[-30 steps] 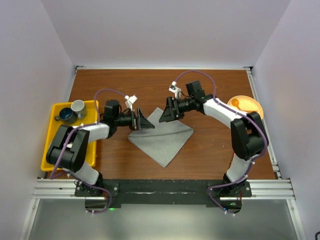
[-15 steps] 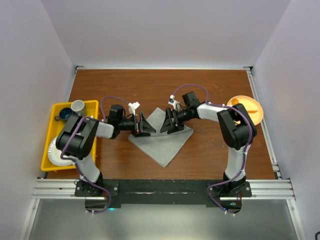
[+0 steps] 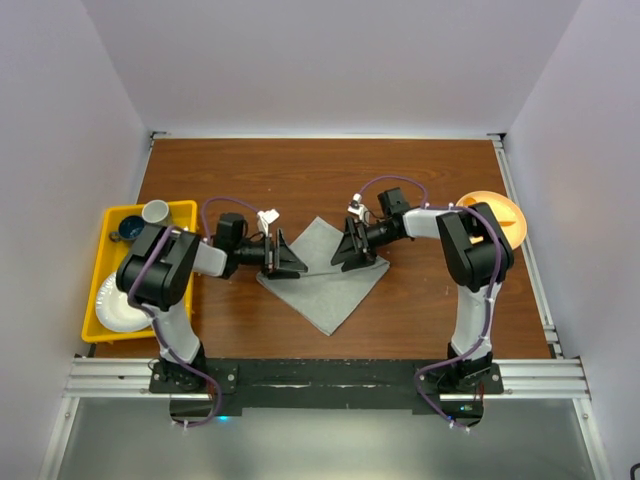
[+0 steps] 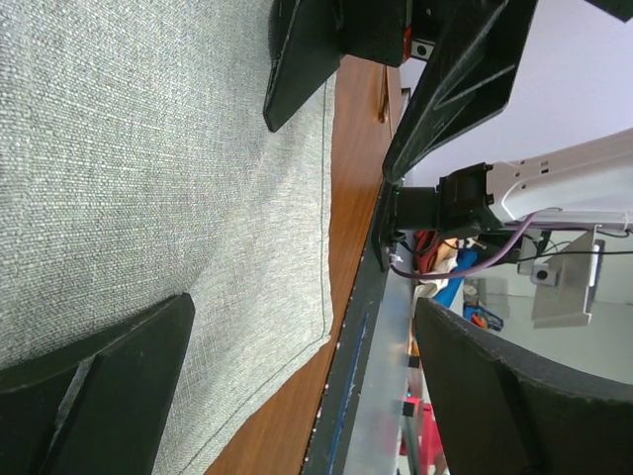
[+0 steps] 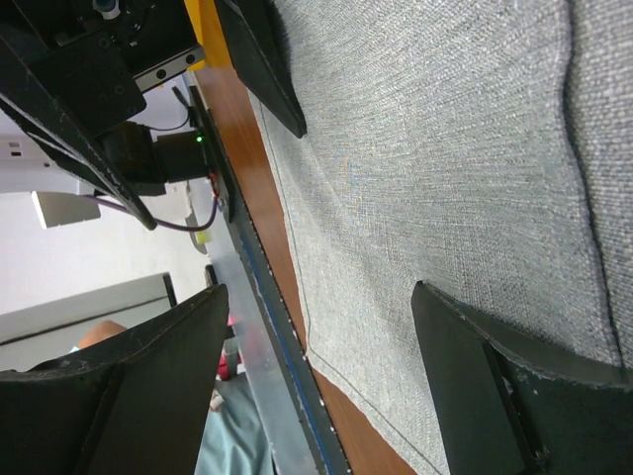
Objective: Fold the napkin into a case and place the utensils inside
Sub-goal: Smooth out the upper triangle-folded napkin at the center of the board, then pick up the upper triangle-folded napkin from the center of the board.
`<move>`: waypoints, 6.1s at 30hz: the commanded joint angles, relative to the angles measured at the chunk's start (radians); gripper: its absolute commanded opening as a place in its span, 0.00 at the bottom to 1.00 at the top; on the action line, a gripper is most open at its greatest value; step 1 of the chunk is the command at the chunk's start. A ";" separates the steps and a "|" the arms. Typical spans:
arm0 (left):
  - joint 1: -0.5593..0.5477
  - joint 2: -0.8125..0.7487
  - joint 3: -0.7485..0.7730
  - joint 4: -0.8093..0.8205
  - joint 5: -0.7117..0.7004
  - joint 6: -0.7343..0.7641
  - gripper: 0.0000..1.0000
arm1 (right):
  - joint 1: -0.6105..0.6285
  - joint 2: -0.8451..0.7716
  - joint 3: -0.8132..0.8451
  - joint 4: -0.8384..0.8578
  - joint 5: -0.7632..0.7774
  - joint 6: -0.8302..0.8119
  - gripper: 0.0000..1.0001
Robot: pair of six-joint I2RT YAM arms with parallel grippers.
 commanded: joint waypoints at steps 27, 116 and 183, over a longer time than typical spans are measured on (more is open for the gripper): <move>0.105 0.014 -0.004 -0.414 -0.103 0.352 1.00 | 0.026 0.026 0.007 -0.159 0.134 -0.172 0.81; 0.013 -0.170 0.333 -0.848 -0.404 0.889 0.46 | 0.066 -0.150 0.007 -0.360 0.447 -0.358 0.24; -0.246 0.122 0.666 -0.664 -0.361 1.273 0.00 | -0.066 0.190 0.442 -0.389 0.107 -0.513 0.61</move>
